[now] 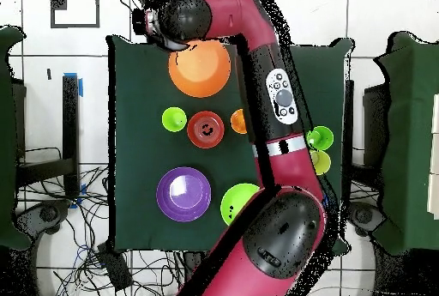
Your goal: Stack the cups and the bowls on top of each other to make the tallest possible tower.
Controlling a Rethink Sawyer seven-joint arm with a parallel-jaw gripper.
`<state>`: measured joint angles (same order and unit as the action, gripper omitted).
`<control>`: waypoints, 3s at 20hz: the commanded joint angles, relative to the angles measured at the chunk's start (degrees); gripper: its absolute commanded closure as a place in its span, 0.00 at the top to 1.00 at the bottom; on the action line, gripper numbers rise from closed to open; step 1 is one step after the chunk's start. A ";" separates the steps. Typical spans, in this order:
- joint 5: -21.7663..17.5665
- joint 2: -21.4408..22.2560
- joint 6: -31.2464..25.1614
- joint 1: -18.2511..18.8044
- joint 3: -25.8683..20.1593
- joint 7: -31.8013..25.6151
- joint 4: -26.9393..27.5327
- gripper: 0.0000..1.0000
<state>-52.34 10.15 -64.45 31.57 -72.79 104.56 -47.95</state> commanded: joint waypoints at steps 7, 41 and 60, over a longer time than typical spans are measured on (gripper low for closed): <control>0.39 2.41 9.74 -4.74 17.01 15.67 -3.12 0.00; 10.76 -1.82 19.18 -11.86 32.91 18.70 -4.15 0.00; 16.96 -4.86 24.29 -14.09 38.08 15.57 -2.14 0.00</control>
<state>-35.46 8.58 -41.32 19.66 -40.45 112.00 -48.93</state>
